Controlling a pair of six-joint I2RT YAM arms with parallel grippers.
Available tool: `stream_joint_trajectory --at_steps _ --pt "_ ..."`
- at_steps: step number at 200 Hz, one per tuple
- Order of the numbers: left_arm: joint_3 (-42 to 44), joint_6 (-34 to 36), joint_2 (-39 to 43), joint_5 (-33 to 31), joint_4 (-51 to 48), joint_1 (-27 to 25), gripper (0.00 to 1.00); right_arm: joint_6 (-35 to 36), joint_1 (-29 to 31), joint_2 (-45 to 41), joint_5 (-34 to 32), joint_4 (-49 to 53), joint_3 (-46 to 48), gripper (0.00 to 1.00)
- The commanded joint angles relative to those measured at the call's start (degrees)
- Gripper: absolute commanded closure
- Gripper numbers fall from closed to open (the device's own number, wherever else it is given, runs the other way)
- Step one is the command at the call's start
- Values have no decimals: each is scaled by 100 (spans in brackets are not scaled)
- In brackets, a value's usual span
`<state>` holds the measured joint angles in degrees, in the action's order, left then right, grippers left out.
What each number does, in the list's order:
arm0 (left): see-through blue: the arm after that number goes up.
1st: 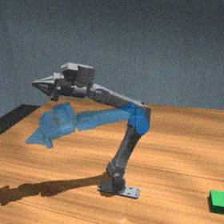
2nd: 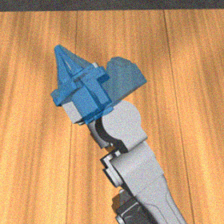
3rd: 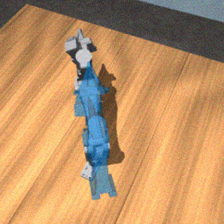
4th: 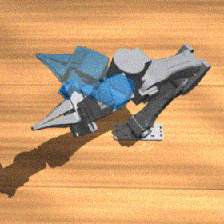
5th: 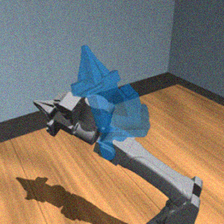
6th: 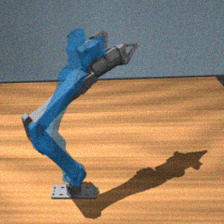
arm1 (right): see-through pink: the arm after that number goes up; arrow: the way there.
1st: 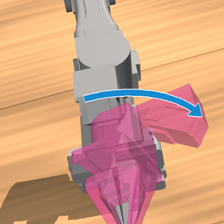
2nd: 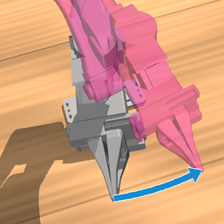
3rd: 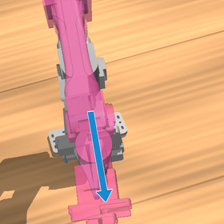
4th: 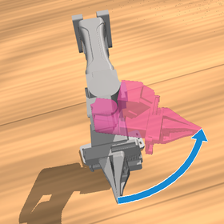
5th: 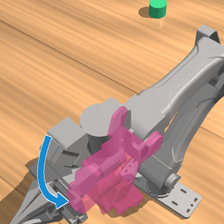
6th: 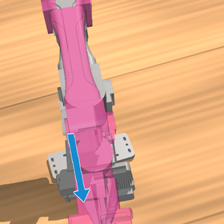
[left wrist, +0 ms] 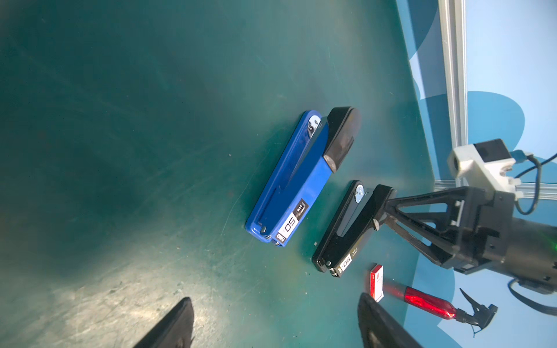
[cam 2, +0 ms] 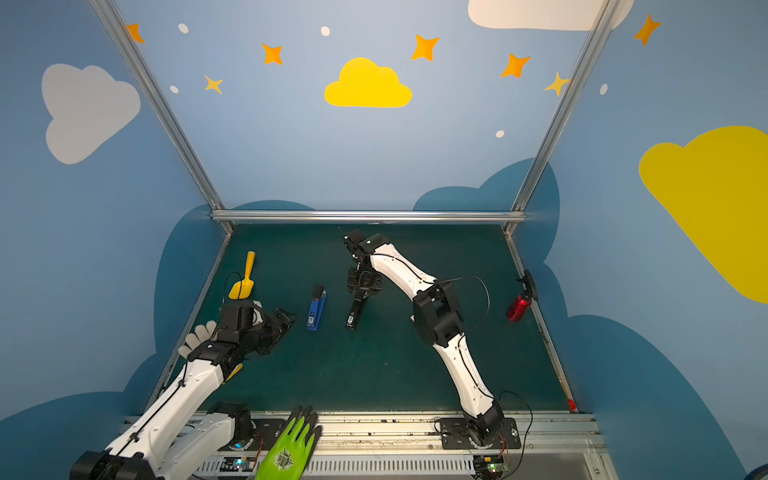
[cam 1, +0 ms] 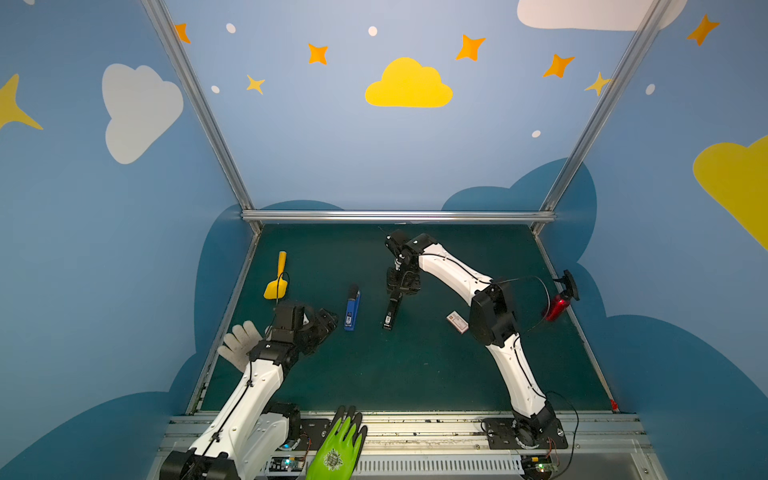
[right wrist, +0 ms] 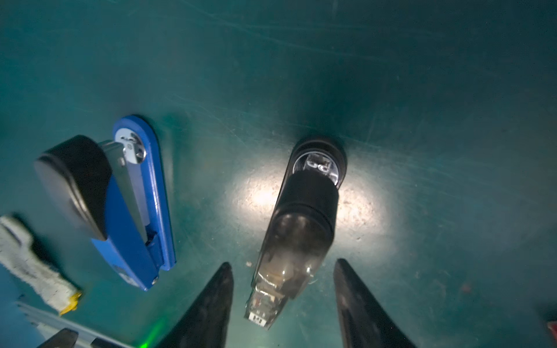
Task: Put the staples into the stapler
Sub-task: 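Grasp the black stapler with the right gripper while the left arm approaches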
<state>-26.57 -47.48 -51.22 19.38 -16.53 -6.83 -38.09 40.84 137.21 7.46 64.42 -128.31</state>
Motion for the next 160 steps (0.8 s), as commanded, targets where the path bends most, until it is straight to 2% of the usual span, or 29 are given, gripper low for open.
stream_joint_trajectory --at_steps 1,31,51,80,98,126,146,160 --pt "140 -92 4 74 40 -31 16 -58 29 316 -182 486 -427 51" --pt "225 -168 69 119 71 -63 16 82 27 500 -322 624 -666 62" --pt "227 -159 37 128 80 -90 16 223 37 507 -468 683 -677 62" --pt "196 -199 -117 161 207 -152 16 483 82 492 -1019 869 -748 61" --pt "172 -244 -217 145 297 -228 16 697 89 532 -1033 810 -748 55" --pt "39 -208 -377 111 274 -369 16 819 90 690 -957 740 -911 52" --pt "2 -213 -416 79 256 -448 16 849 85 790 -829 674 -1037 53" --pt "-6 -224 -399 67 228 -485 16 864 89 799 -782 641 -1055 59"
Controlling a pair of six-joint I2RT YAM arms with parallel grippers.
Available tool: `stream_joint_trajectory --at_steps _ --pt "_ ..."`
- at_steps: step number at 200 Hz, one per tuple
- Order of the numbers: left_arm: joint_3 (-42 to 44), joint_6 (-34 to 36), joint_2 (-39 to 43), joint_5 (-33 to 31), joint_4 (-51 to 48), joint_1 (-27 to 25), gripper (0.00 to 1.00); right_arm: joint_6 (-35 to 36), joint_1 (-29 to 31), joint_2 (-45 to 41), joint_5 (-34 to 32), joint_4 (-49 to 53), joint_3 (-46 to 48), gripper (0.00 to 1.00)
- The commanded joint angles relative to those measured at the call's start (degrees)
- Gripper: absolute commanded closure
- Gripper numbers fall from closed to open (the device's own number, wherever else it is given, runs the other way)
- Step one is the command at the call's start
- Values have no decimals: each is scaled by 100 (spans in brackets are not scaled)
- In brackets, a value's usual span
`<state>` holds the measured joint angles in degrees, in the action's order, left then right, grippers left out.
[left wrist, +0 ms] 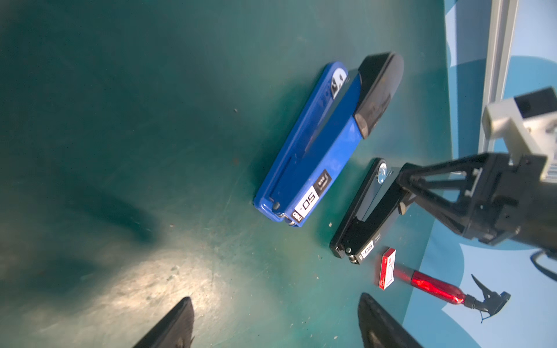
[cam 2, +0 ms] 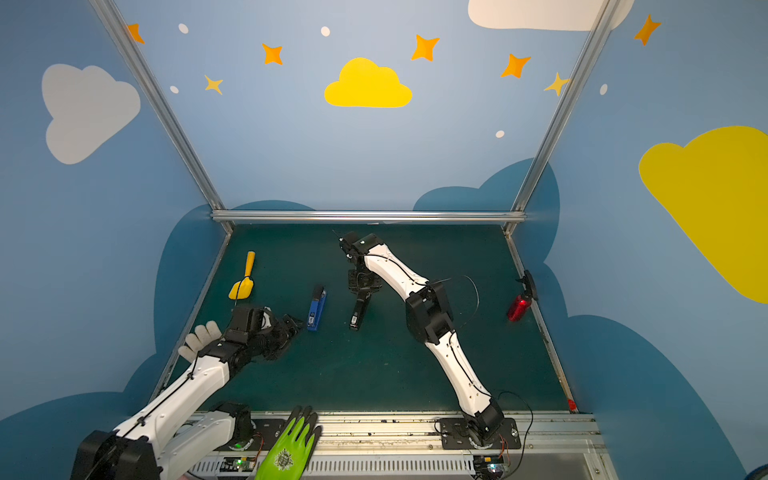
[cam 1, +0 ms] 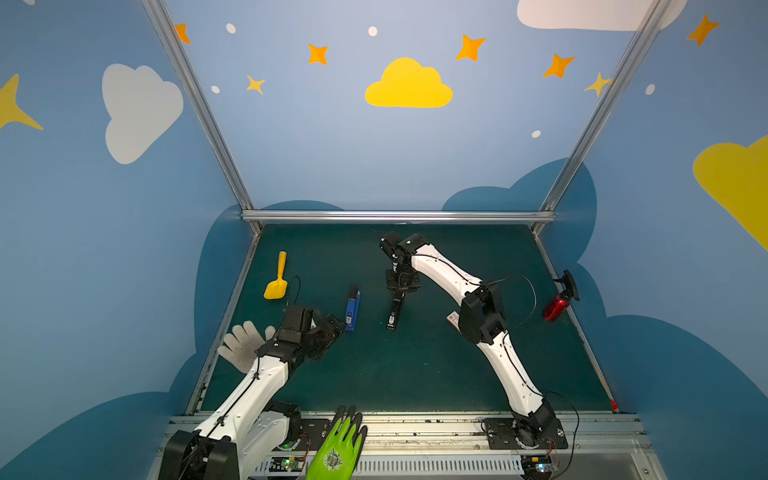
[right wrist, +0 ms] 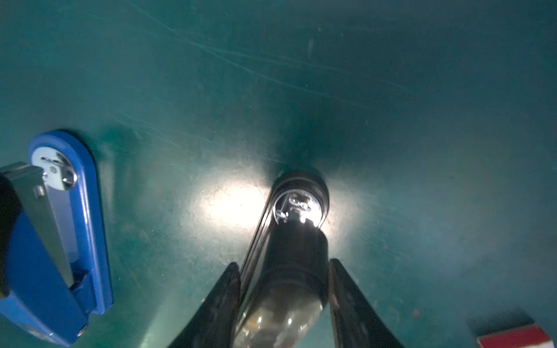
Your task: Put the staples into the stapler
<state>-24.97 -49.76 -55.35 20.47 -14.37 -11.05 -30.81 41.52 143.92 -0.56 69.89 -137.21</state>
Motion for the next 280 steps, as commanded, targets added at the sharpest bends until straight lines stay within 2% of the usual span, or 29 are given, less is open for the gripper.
stream_joint_trajectory --at_steps 1,46,70,105,150,223,249,280 --pt "-166 2 19 -42 8 -59 16 136 22 128 20 91 -166 59" --pt "-181 -7 3 128 119 -151 15 208 14 -45 23 334 -53 84" --pt "-315 -32 -184 294 339 -269 17 677 2 -557 135 19 783 90" --pt "-725 -34 -645 512 620 -548 28 1162 -37 -1714 451 -950 2554 93" --pt "-1236 -152 -1421 898 1123 -765 46 1685 -203 -3052 1003 -2120 4199 97" --pt "-2064 -277 -2451 1601 1806 -1004 54 2180 -285 -4601 1468 -3196 5488 97" --pt "-2334 -407 -2729 1855 2216 -1238 50 2279 -268 -4850 1579 -3200 5567 98" --pt "-2759 -201 -3102 1729 1943 -1521 48 2318 -217 -5036 1646 -3228 5635 98"
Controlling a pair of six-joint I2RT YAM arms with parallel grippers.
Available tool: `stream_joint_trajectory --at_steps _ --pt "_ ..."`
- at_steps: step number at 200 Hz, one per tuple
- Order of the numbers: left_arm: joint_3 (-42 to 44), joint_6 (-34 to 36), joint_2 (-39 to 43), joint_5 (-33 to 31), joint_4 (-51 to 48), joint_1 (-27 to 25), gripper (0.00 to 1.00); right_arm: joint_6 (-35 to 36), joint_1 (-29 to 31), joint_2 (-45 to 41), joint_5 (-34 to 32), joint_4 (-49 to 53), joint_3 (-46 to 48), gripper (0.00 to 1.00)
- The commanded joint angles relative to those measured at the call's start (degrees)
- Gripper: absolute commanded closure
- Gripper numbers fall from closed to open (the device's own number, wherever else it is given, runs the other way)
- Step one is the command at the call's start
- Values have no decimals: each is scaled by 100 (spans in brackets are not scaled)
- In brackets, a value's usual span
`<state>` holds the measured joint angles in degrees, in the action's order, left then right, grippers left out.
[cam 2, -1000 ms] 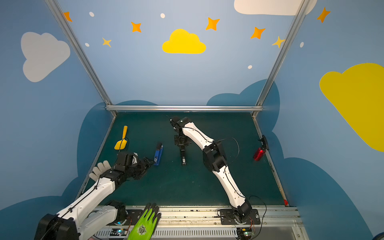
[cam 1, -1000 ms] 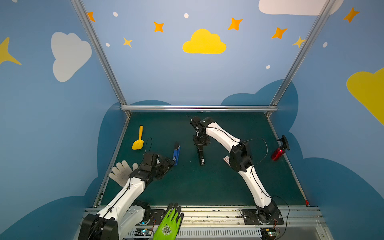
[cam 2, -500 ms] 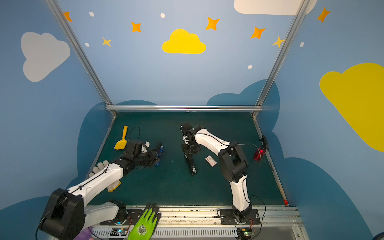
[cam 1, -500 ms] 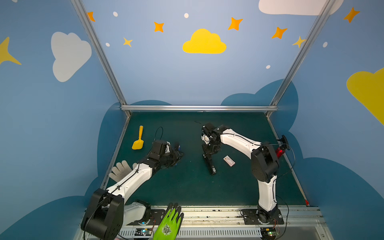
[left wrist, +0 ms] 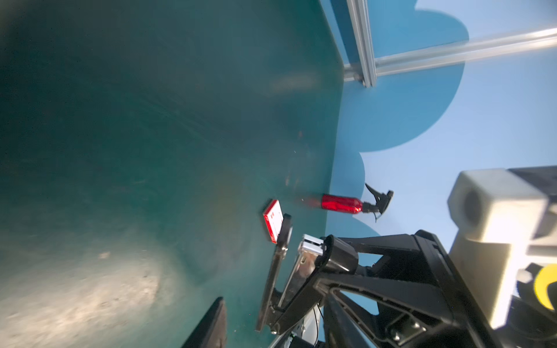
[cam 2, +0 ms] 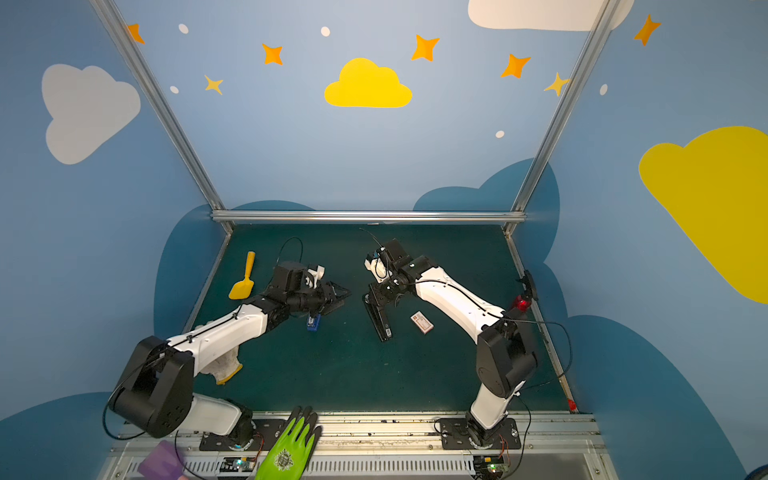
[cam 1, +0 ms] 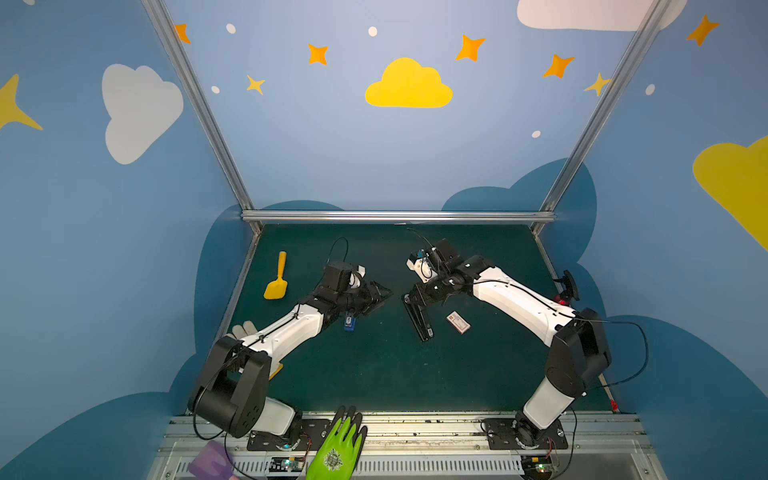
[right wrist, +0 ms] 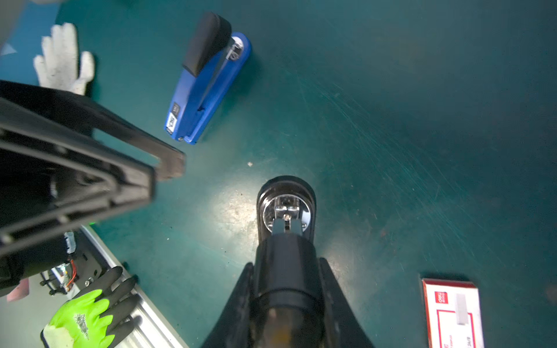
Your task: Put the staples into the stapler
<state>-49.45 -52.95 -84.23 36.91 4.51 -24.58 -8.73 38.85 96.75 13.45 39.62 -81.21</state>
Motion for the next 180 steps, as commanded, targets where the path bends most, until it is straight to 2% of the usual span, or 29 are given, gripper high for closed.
stream_joint_trajectory --at_steps 1,71,142,174,180 --pt "-320 118 -225 87 56 -169 48 114 51 -321 250 -200 39 98" --pt "-635 65 -750 168 264 -387 68 166 127 -499 320 -182 18 100" --pt "-741 -56 -1103 246 543 -515 80 151 158 -639 446 -314 -8 100" --pt "-820 -110 -1210 306 612 -522 96 104 158 -666 292 -319 0 100" --pt "-820 -110 -1210 308 597 -522 96 104 146 -674 261 -315 1 100"
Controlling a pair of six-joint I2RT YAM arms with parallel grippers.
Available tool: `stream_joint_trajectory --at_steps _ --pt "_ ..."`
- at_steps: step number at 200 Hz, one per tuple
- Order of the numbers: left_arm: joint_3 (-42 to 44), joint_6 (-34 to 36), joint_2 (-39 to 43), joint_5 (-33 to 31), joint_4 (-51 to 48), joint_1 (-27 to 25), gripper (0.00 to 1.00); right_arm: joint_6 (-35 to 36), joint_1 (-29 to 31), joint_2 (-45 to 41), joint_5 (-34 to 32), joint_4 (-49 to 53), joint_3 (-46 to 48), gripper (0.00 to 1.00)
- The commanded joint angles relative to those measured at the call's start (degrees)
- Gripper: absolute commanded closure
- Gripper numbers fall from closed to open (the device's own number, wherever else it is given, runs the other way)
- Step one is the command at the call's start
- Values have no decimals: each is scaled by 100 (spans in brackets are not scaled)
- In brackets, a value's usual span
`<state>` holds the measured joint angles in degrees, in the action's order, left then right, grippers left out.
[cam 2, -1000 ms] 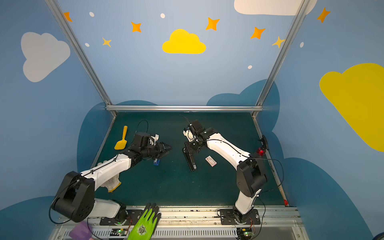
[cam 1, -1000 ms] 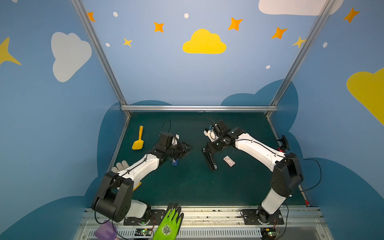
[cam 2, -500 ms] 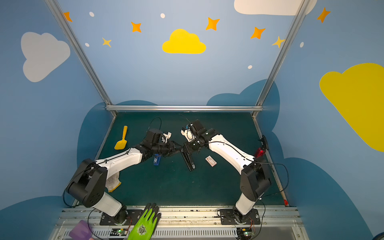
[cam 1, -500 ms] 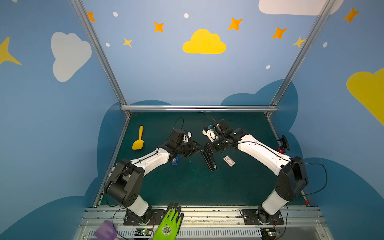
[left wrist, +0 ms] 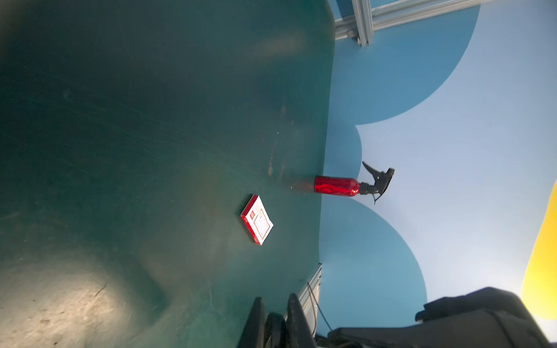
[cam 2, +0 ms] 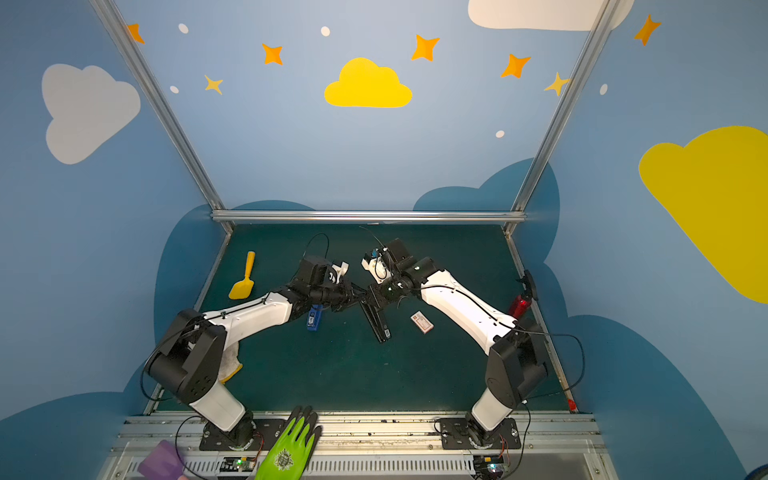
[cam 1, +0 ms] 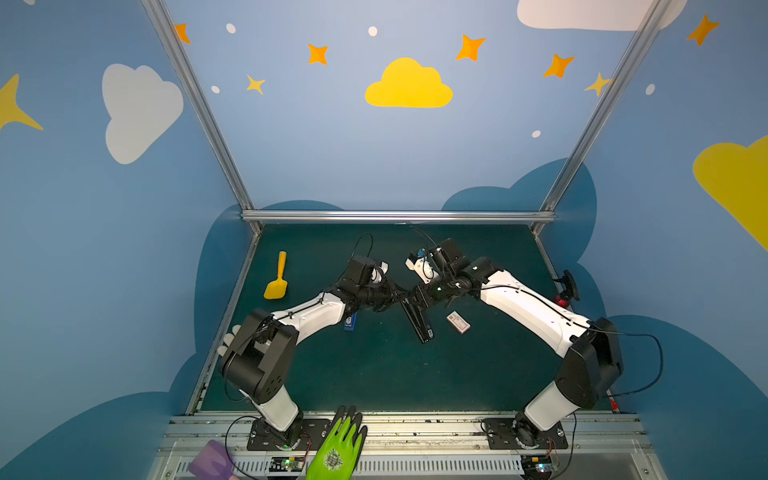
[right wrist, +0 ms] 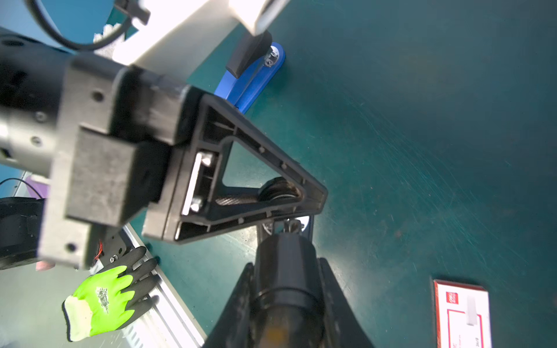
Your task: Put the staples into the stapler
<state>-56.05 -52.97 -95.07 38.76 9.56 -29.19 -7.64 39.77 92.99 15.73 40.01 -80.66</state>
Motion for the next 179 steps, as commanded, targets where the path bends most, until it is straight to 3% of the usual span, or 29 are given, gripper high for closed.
stream_joint_trajectory --at_steps 1,76,114,152,179 --pt "-160 -108 -126 123 91 -61 96 -12 56 -299 30 -354 -54 100" --pt "-55 -150 76 -171 10 233 96 -231 -465 -1260 303 -797 617 100" --pt "-77 -452 102 -45 336 617 96 -326 -669 -2153 313 -1356 1615 100" --pt "-116 -717 85 90 646 933 96 -346 -681 -3301 194 -2785 3180 100" --pt "-10 -1088 102 179 1135 1218 96 -369 -683 -3947 -58 -2839 3741 100"
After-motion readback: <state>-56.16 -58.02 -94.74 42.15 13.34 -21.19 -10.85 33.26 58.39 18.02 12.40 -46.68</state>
